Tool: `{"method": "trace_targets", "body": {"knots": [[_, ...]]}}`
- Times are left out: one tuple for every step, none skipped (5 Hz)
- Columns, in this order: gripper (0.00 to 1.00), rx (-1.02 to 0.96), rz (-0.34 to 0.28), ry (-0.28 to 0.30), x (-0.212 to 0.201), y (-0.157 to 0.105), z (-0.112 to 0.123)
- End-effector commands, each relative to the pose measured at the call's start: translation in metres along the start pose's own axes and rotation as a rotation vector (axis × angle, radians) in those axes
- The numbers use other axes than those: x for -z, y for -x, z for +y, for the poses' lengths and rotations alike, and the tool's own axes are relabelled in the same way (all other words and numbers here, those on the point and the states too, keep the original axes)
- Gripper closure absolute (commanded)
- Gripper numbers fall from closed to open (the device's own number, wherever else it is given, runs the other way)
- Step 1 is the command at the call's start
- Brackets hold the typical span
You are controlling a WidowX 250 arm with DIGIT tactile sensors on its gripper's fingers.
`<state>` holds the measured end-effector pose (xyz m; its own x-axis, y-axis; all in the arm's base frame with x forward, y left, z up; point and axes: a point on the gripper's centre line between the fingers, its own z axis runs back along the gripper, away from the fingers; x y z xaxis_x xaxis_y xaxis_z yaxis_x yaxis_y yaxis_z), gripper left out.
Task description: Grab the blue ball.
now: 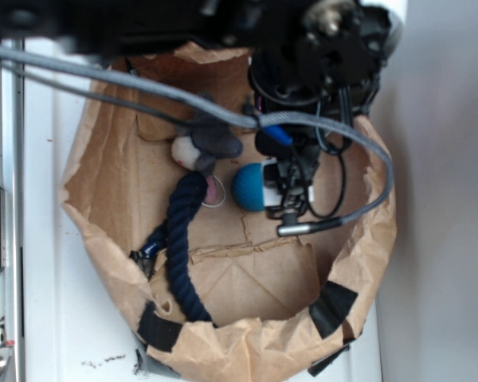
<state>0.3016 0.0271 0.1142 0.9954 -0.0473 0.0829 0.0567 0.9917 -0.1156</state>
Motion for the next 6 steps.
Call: {"method": "trace_targets", "body": {"knots": [[0.0,0.171,-0.01,-0.032,0.024,-0.003,-0.019],[0.0,0.232,0.017,-0.044,0.041,0.007,-0.022],[0.0,0.238,-0.022,-0.085,0.055,0.015,-0.025],[0.0,0.235,0.003,-0.094,0.064,0.015,-0.026],[0.0,0.225,0.006,-0.09,0.072,0.011,-0.029],[1.0,0.186,-0.002,-0.117,0.079,0.001,-0.029]]}}
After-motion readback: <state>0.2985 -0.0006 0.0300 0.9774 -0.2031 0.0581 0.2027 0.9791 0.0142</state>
